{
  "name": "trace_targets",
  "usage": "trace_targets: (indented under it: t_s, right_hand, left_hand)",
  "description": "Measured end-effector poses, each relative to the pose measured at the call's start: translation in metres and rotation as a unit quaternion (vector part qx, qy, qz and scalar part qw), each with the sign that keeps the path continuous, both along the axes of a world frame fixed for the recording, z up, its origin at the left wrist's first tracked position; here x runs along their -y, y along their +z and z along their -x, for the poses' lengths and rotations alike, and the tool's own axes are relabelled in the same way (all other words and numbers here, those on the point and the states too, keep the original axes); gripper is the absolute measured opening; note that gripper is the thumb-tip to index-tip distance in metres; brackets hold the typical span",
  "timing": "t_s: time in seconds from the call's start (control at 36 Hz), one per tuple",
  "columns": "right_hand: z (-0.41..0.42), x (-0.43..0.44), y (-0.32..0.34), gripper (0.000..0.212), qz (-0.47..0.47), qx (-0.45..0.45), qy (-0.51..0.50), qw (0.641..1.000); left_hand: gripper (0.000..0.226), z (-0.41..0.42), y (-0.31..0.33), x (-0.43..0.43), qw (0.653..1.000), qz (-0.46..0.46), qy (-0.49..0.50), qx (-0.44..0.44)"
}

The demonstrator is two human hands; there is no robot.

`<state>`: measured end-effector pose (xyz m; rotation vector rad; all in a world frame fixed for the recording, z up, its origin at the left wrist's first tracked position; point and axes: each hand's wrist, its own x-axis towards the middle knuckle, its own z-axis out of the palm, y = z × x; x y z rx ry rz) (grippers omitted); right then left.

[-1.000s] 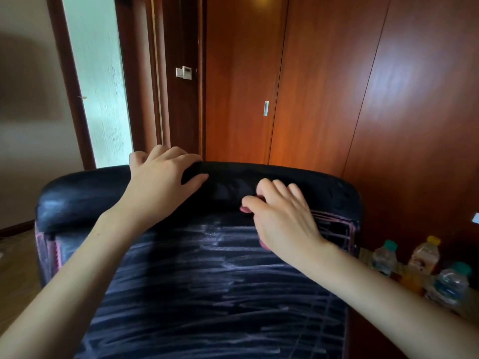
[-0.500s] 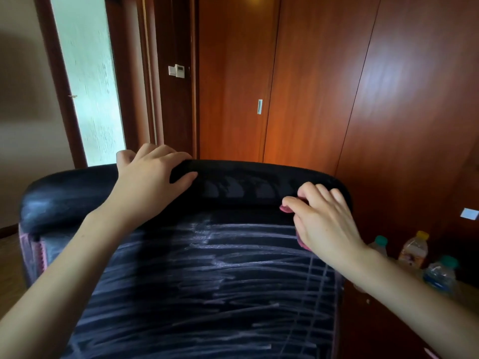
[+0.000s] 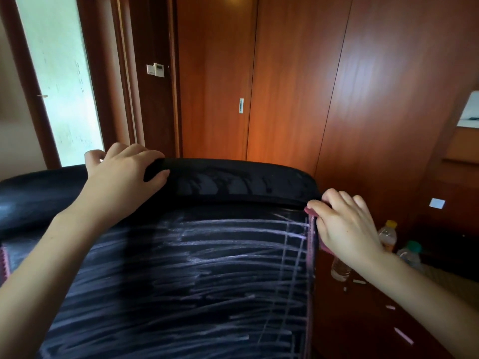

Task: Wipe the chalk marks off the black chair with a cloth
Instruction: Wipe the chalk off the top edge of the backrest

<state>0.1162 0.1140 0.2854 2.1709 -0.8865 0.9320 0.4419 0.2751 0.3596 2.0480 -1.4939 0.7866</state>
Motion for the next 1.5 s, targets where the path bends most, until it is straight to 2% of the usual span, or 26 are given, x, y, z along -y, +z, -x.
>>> trace_targets:
  t_s: [0.08, 0.14, 0.25, 0.39, 0.47, 0.72, 0.83, 0.89, 0.94, 1.06, 1.11, 1.17, 1.19, 1.25, 1.31, 1.36, 1.42, 1.44, 1.5]
  right_hand:
    - [0.014, 0.000, 0.004, 0.021, -0.014, 0.012, 0.006, 1.000]
    - [0.018, -0.003, 0.010, 0.034, -0.037, 0.035, 0.023, 0.998]
    - [0.016, -0.006, 0.018, 0.035, -0.061, 0.067, 0.080, 0.993]
    - [-0.016, -0.012, 0.023, 0.030, -0.026, 0.007, 0.143, 0.989]
    - [-0.035, -0.010, 0.018, 0.034, -0.027, -0.027, 0.132, 0.990]
    - [0.000, 0.014, -0.002, 0.035, -0.061, 0.017, 0.093, 0.994]
    - [0.038, 0.024, -0.010, 0.020, -0.090, 0.018, 0.057, 0.994]
    - [0.056, 0.023, -0.013, 0.023, -0.162, 0.059, 0.070, 0.983]
    - [0.065, 0.020, -0.008, 0.026, -0.236, 0.128, 0.117, 0.956]
    - [0.057, 0.006, 0.010, 0.026, -0.286, 0.216, 0.173, 0.917]
    - [0.048, -0.003, 0.016, 0.020, -0.300, 0.236, 0.195, 0.904]
    - [0.039, -0.015, 0.019, 0.023, -0.323, 0.253, 0.217, 0.886]
    - [0.035, -0.021, 0.020, 0.027, -0.342, 0.267, 0.232, 0.871]
    - [0.029, -0.030, 0.021, 0.034, -0.398, 0.304, 0.273, 0.821]
    - [0.026, -0.036, 0.021, 0.031, -0.453, 0.336, 0.298, 0.770]
    - [0.026, -0.039, 0.019, 0.018, -0.451, 0.341, 0.303, 0.767]
    - [0.028, -0.039, 0.017, 0.015, -0.439, 0.346, 0.299, 0.774]
    - [0.030, -0.037, 0.016, 0.016, -0.444, 0.353, 0.298, 0.768]
    - [0.035, -0.034, 0.019, 0.021, -0.479, 0.382, 0.298, 0.732]
  left_hand:
    - [0.037, 0.013, 0.000, 0.005, 1.000, 0.010, -0.004, 0.015]
    - [0.041, 0.027, -0.003, 0.015, 0.998, 0.013, -0.031, 0.046]
    - [0.044, 0.069, -0.009, 0.045, 0.992, -0.004, -0.092, 0.083]
    - [0.051, 0.113, -0.006, 0.086, 0.989, -0.053, -0.112, 0.081]
    - [0.047, 0.124, -0.005, 0.105, 0.989, -0.061, -0.101, 0.084]
    - [0.047, 0.121, -0.006, 0.111, 0.990, -0.060, -0.091, 0.088]
    - [0.047, 0.120, -0.003, 0.106, 0.990, -0.058, -0.096, 0.084]
    - [0.045, 0.122, -0.003, 0.102, 0.990, -0.062, -0.097, 0.085]
    - [0.044, 0.125, -0.005, 0.102, 0.990, -0.055, -0.093, 0.089]
    - [0.035, 0.142, -0.015, 0.095, 0.985, 0.021, -0.146, 0.093]
    - [0.041, 0.157, -0.018, 0.086, 0.977, 0.000, -0.210, 0.044]
    - [0.039, 0.173, -0.025, 0.075, 0.947, -0.067, -0.309, -0.055]
    - [0.034, 0.181, -0.030, 0.070, 0.916, -0.106, -0.365, -0.125]
    - [0.026, 0.196, -0.041, 0.063, 0.857, -0.159, -0.432, -0.230]
    - [0.026, 0.204, -0.053, 0.060, 0.823, -0.175, -0.449, -0.300]
    - [0.025, 0.208, -0.060, 0.059, 0.772, -0.176, -0.464, -0.397]
    - [0.020, 0.208, -0.064, 0.061, 0.723, -0.157, -0.473, -0.478]
    - [0.018, 0.208, -0.065, 0.062, 0.710, -0.147, -0.475, -0.499]
    - [0.017, 0.207, -0.067, 0.063, 0.687, -0.136, -0.477, -0.531]
